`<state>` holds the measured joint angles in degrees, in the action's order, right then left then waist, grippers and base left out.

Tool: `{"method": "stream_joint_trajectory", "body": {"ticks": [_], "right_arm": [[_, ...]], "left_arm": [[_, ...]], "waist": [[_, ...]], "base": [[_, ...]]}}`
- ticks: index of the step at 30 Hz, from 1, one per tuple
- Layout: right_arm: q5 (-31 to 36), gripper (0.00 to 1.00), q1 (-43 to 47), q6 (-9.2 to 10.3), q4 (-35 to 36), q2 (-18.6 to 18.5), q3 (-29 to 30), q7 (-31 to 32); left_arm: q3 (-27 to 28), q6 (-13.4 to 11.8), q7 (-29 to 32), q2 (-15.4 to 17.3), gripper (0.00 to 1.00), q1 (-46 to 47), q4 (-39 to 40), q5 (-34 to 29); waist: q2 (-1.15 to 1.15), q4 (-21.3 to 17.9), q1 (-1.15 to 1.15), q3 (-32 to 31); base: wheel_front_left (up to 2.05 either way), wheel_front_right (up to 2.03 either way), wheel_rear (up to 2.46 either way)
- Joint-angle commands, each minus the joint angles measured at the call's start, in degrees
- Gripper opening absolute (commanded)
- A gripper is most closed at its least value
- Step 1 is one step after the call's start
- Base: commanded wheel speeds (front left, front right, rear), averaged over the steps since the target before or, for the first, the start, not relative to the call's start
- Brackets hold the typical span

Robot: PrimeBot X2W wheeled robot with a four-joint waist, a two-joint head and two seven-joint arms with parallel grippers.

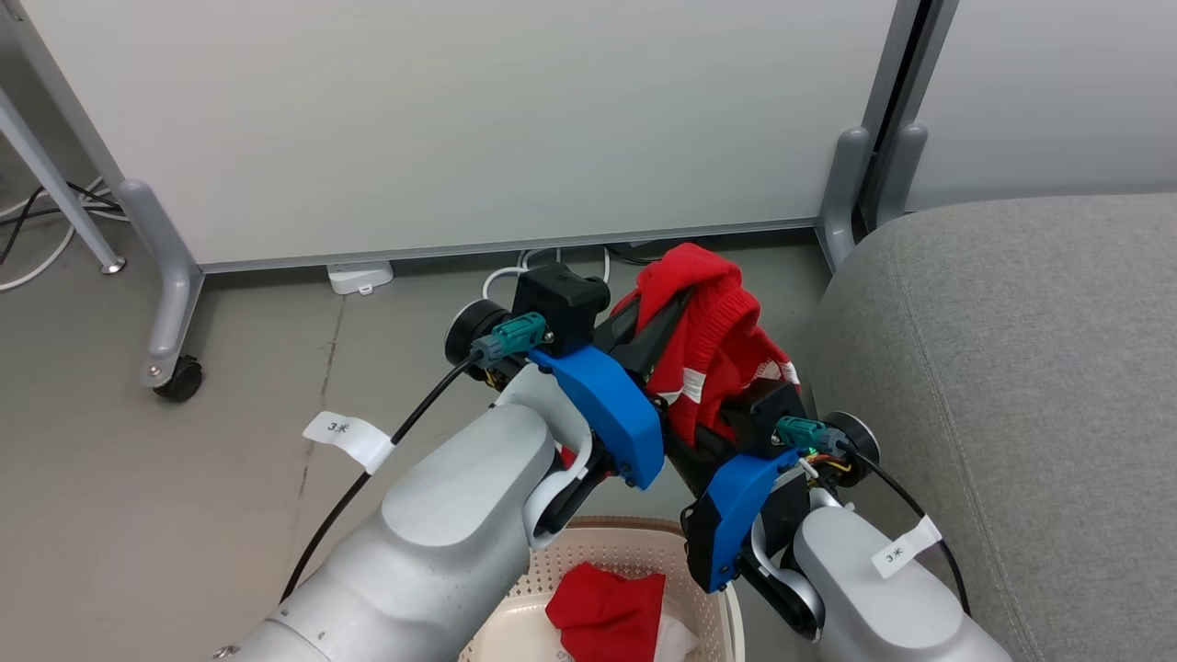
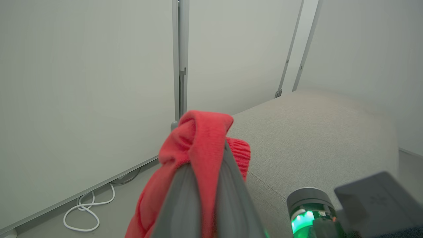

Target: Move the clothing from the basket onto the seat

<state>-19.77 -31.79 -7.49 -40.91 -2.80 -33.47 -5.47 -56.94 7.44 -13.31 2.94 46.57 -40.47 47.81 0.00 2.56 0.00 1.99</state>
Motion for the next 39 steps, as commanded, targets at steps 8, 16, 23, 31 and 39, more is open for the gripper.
{"method": "stream_joint_trajectory", "body": {"ticks": [8,16,23,31,39], "right_arm": [[-0.5,0.0,-1.3,-0.01,-0.6,-0.2,-0.2,-0.9],[-0.1,0.0,-1.1,-0.01,-1.0,-0.2,0.3,-1.2],[1.2,0.0,-0.4,-0.01,-0.3,-0.2,1.7,-1.4],[3.8,0.0,1.7,-0.01,2.5,-0.4,4.7,-1.4],[6.6,0.0,6.2,-0.01,9.6,-1.8,11.2,-0.7]], "left_arm": [[-0.7,0.0,-0.5,0.0,1.0,0.6,-1.2,0.1],[-1.5,0.0,-1.0,1.4,1.0,-0.9,-1.0,0.8],[2.0,-1.0,-1.9,5.3,1.0,-4.7,1.7,0.5],[14.6,-5.4,-1.9,12.4,1.0,-16.5,15.4,-5.9],[27.7,-6.0,-1.9,13.6,1.0,-30.0,27.3,-14.7]], "waist": [[0.0,-0.4,0.0,0.3],[0.0,-0.8,0.0,0.4],[0.0,-1.9,0.0,0.9],[0.0,-6.0,0.0,2.4],[0.0,-12.1,0.0,3.5]], "base": [[0.0,0.0,0.0],[0.0,0.0,0.0],[0.0,0.0,0.0],[0.0,0.0,0.0],[0.0,0.0,0.0]]}}
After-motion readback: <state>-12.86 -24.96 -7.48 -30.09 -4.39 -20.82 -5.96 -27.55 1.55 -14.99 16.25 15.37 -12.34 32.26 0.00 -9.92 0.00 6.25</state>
